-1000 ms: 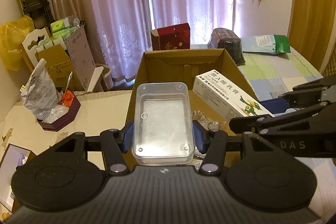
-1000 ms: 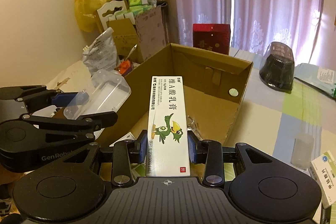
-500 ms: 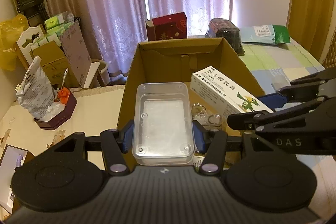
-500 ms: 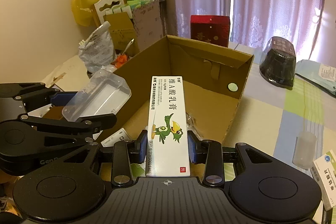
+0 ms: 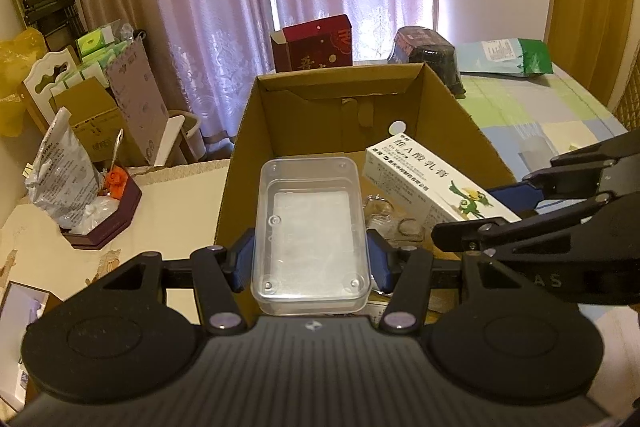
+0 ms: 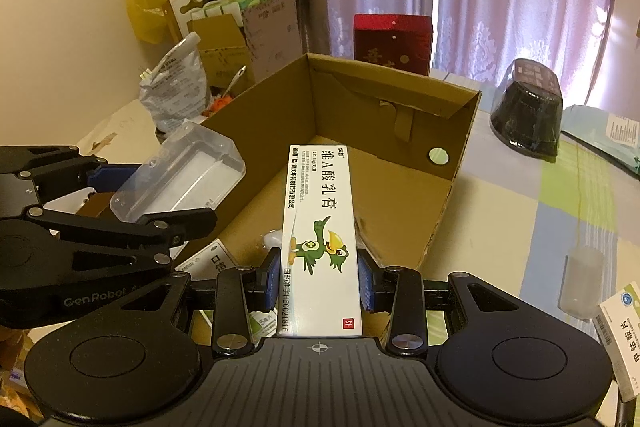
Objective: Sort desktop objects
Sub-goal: 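Open the left tool to drop the clear tray while the right tool releases the tube box into the box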
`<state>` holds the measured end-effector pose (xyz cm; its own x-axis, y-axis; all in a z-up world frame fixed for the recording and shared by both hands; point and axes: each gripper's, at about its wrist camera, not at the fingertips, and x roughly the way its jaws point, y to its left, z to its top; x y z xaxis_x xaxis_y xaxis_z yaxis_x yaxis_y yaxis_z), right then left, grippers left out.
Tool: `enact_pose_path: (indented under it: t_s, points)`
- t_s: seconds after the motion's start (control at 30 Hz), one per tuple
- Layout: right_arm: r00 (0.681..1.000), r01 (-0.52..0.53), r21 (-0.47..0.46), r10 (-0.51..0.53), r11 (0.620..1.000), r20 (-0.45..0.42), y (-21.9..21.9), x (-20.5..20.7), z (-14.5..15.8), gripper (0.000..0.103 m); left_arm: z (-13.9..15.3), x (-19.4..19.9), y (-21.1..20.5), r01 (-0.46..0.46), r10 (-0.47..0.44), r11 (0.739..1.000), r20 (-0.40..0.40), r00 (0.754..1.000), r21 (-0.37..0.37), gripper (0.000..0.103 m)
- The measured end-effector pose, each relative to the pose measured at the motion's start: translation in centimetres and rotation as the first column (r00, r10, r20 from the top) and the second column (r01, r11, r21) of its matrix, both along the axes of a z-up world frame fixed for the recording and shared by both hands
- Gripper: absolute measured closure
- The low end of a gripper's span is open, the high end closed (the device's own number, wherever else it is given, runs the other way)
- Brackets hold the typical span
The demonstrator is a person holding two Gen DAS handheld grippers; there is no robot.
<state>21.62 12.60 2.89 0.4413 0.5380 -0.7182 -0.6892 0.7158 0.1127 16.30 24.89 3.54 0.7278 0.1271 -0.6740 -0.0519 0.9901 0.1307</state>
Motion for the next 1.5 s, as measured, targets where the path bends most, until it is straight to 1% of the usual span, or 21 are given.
enact_pose_path:
  t_s: [0.07,0.27,0.5,0.67,0.77,0.8,0.83,0.87,1.07,1.23,1.5]
  points:
    - [1.0,0.001,-0.001,-0.001,1.0,-0.001,0.0,0.0,-0.1,0.066,-0.1,-0.1,0.0,-0.008,0.007,1.0,0.005,1.0,0.009,0.05]
    - [1.0,0.0,-0.006,0.0,1.0,-0.001,0.2,0.1,-0.3,0.066,-0.2,-0.7,0.4,-0.014,0.014,1.0,0.008,1.0,0.004,0.05]
    - [1.0,0.0,-0.006,0.0,1.0,-0.001,0.5,0.0,-0.5,0.066,0.5,-1.3,0.7,-0.02,0.02,1.0,0.03,0.999,-0.005,0.05]
    - [1.0,0.0,-0.003,0.0,1.0,0.014,0.6,0.0,-0.3,0.065,0.7,-1.6,1.0,-0.033,0.034,0.999,0.034,0.999,-0.02,0.048]
    - [0.999,-0.002,-0.005,0.003,1.0,0.047,0.5,-0.2,0.0,0.065,0.7,-1.8,1.0,-0.036,0.037,0.999,0.034,0.999,-0.027,0.047]
    - [0.998,-0.003,-0.005,0.003,1.0,0.058,0.5,-0.3,0.0,0.055,0.7,-1.8,1.0,-0.036,0.037,0.999,0.032,0.999,-0.029,0.047]
    - [0.998,0.004,0.008,-0.005,1.0,0.062,0.2,-0.3,0.2,0.028,0.6,-1.9,0.9,-0.037,0.038,0.999,0.031,0.999,-0.032,0.047]
    - [0.998,0.012,0.021,-0.013,1.0,0.065,-0.1,-0.3,0.3,0.026,0.6,-2.0,0.9,-0.038,0.039,0.999,0.03,0.999,-0.032,0.047]
    - [0.995,0.029,0.046,-0.033,0.999,0.097,-1.6,-0.8,1.5,0.026,0.6,-2.6,0.5,-0.037,0.038,0.999,0.025,0.999,-0.033,0.047]
    - [0.993,0.065,0.062,-0.071,0.996,0.094,-3.7,-1.1,2.2,0.026,1.1,-3.2,-0.1,-0.036,0.037,0.999,0.027,0.999,-0.037,0.046]
    - [0.987,0.134,0.062,-0.139,0.989,0.081,-8.8,-2.2,2.9,0.026,2.5,-4.5,-1.7,-0.023,0.023,0.999,0.031,0.999,-0.026,0.046]
